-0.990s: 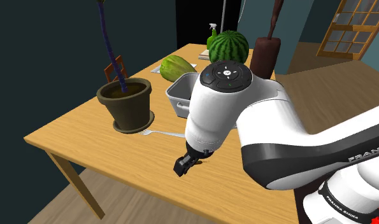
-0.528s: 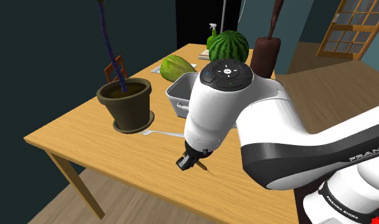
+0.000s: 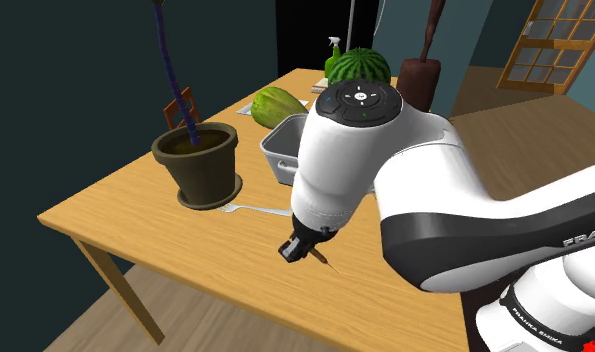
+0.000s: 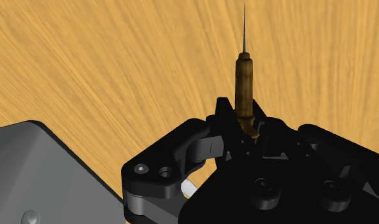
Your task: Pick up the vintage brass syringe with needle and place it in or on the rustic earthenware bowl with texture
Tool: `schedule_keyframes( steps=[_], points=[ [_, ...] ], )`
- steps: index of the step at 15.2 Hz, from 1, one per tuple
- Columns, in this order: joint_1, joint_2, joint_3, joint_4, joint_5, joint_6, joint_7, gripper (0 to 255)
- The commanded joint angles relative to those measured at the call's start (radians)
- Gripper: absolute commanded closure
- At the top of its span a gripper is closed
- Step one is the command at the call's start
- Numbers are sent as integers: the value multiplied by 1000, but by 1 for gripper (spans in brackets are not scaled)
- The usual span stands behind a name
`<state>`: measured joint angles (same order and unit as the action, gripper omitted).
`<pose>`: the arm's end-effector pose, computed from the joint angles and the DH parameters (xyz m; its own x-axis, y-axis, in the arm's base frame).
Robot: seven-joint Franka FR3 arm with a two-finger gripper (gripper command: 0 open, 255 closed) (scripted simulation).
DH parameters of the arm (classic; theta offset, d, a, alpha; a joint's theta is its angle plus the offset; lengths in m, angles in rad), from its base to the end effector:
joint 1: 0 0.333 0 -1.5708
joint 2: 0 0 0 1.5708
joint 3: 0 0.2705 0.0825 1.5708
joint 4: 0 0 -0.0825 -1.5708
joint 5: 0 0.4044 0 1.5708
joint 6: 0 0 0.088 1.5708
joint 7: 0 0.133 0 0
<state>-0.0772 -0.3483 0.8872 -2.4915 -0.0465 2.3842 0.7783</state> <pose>0.3534 0.3344 0.2993 0.9565 0.0674 0.2839 0.0283 -0.9898 0.1396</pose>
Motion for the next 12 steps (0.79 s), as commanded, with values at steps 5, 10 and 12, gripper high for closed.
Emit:
schedule_keyframes(
  steps=[5,10,12],
  points=[
    [33,-48,-48,44,40,-84,-50,255],
    [52,-82,-82,84,62,-154,-83,255],
    [58,-94,-94,102,68,-181,-94,255]
  ],
)
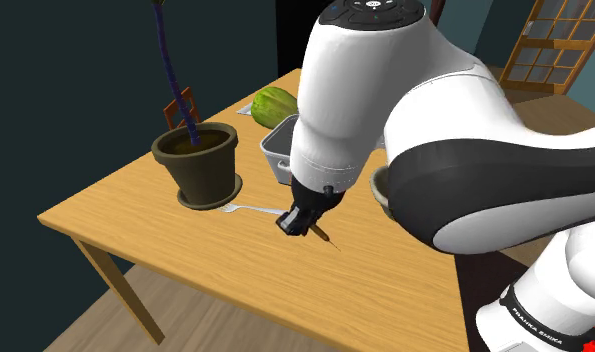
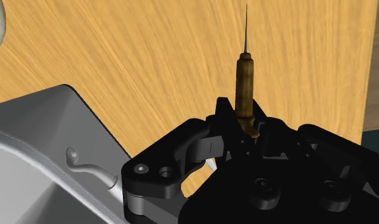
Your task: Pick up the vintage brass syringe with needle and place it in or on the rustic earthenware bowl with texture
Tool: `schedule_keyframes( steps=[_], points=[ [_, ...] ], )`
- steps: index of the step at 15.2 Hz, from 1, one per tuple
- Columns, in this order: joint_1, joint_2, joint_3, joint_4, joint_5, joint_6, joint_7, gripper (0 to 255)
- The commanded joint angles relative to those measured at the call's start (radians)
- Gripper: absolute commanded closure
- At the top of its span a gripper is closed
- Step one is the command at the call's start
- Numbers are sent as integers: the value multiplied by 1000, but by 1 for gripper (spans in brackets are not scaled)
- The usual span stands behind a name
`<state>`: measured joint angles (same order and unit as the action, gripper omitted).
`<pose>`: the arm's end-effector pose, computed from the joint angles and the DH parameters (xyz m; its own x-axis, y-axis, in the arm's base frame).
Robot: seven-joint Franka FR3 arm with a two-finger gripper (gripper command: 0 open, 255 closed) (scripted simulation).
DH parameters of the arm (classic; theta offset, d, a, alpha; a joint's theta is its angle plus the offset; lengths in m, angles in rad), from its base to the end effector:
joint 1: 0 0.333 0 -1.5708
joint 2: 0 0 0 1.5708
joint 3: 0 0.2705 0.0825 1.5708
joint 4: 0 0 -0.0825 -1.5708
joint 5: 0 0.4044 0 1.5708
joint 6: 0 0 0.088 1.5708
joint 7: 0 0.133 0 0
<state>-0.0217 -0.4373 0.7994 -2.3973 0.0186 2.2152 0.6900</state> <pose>0.3595 0.3368 0.3676 0.9567 0.0671 0.2833 0.0280 -0.9898 0.1397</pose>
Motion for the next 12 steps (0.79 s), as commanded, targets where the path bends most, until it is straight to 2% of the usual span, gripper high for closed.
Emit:
schedule_keyframes(
  steps=[1,12],
  points=[
    [5,-10,-11,16,5,-26,-11,255],
    [18,-51,-63,129,20,-173,-58,255]
  ],
)
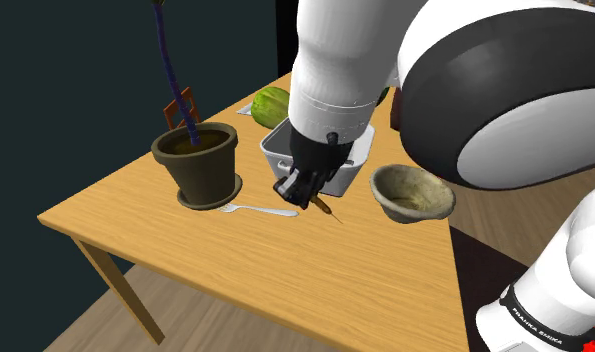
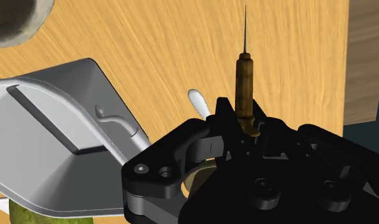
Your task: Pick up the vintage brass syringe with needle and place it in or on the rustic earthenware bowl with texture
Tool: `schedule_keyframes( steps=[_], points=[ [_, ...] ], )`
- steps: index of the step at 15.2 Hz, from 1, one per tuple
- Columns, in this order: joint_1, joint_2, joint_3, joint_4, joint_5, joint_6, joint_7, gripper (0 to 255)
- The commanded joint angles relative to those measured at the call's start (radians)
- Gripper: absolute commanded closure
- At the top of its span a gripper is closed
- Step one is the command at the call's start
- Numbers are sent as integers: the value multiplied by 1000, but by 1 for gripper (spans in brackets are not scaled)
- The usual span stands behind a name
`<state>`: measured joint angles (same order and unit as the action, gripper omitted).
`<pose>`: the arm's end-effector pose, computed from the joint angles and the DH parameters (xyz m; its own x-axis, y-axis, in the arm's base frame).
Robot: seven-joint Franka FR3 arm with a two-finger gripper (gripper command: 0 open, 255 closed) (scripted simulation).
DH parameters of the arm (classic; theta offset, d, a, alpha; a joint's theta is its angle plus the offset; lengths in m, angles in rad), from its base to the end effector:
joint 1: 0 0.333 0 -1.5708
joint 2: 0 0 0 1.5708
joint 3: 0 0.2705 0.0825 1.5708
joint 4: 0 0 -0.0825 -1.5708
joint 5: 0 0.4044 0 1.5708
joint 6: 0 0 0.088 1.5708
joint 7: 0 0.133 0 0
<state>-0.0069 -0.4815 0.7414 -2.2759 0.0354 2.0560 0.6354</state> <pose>0.3641 0.3377 0.4343 0.9567 0.0673 0.2833 0.0282 -0.9897 0.1400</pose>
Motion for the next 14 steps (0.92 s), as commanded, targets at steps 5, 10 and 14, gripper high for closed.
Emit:
schedule_keyframes(
  steps=[5,10,14],
  points=[
    [3,-14,-20,57,3,-69,-18,255],
    [60,-173,-164,-104,46,-61,-149,255],
    [87,-287,-269,-215,49,-65,-244,255]
  ],
)
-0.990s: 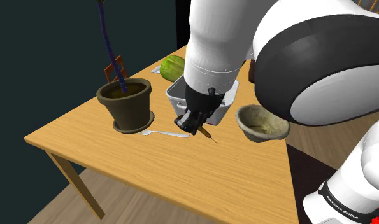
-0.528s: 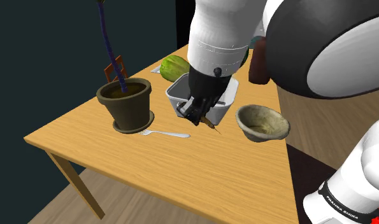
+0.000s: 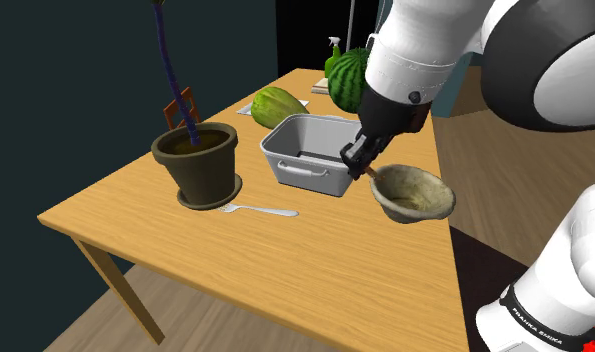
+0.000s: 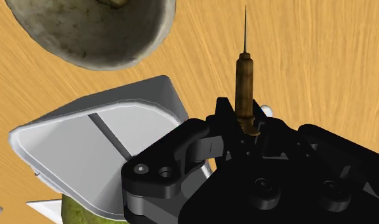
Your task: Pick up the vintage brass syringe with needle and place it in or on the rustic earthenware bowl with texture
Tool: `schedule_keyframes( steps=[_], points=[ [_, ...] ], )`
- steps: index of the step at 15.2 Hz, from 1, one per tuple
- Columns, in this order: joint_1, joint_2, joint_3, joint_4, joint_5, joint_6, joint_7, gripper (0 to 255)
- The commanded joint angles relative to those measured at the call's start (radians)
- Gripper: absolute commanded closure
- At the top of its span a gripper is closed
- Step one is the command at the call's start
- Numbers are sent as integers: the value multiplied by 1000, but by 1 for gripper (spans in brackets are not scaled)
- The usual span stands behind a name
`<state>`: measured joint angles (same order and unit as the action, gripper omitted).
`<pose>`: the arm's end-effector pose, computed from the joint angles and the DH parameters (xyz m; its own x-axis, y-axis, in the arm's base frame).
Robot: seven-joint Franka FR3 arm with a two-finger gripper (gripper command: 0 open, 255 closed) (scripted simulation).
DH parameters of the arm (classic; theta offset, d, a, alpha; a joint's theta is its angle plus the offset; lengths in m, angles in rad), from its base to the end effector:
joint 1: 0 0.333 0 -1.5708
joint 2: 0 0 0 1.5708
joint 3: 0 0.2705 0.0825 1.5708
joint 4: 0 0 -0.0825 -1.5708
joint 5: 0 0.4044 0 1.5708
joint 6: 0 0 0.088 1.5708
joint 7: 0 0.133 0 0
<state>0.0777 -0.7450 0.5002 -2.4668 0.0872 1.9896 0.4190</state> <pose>0.3522 0.2345 0.4668 0.9570 0.0658 0.2826 0.0265 -0.9897 0.1407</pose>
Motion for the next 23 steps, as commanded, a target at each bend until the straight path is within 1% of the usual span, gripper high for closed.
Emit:
schedule_keyframes(
  steps=[1,6,10,11,23],
  points=[
    [7,-51,-53,-50,-6,-1,-51,255],
    [8,-182,-181,-161,-40,-18,-168,255],
    [-13,-274,-286,-231,-88,-35,-265,255],
    [-26,-307,-329,-254,-111,-42,-305,255],
    [-14,-313,-309,-410,-99,106,-283,255]
  ],
)
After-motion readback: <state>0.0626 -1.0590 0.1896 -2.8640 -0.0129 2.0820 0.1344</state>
